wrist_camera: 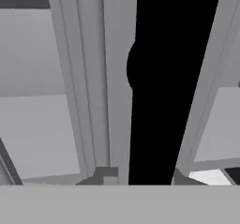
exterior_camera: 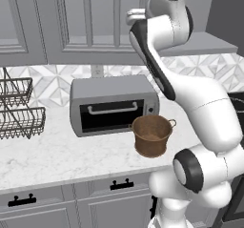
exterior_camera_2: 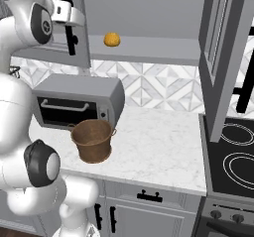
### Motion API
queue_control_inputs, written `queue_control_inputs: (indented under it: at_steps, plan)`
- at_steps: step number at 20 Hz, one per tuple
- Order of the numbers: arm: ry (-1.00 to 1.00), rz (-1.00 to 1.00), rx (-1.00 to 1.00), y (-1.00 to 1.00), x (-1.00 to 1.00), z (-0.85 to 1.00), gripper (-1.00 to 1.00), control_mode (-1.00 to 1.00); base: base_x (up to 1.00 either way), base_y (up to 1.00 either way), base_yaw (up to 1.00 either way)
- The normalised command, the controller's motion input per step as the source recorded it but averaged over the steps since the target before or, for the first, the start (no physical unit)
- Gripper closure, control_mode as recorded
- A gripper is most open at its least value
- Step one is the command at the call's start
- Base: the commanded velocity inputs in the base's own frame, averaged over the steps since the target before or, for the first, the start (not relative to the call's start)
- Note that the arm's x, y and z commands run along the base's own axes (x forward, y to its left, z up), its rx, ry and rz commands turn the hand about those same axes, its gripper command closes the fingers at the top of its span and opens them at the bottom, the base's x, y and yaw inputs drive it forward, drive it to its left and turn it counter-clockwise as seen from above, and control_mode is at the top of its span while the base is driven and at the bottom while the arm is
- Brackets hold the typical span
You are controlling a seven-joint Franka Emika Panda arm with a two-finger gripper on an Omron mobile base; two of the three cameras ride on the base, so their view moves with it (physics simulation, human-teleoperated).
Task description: Open the cabinet, pick up the bread from the cabinet and place it in the basket. Then move the basket to the dining counter.
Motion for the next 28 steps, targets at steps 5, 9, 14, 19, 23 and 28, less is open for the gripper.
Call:
queue_control_inputs:
  at_steps: [5,9,14,19,23,28]
  plan:
    - [-0.04,-0.05,-0.02,0.54,-1.0,0.11,1.0,-1.0,0.0,0.0,0.0]
    - [-0.09,-0.13,-0.09,0.86,-1.0,0.19,1.0,-1.0,0.0,0.0,0.0]
    - [-0.04,-0.12,-0.1,0.78,-0.98,0.19,1.0,-1.0,0.0,0.0,0.0]
    - [0.0,-0.16,-0.12,0.86,-0.95,0.16,1.0,-1.0,0.0,0.0,0.0]
    - [0.13,-0.17,-0.11,0.83,-0.63,0.04,1.0,-1.0,0.0,0.0,0.0]
    - [0.08,-0.3,-0.06,0.44,-0.28,0.0,1.0,-1.0,0.0,0.0,0.0]
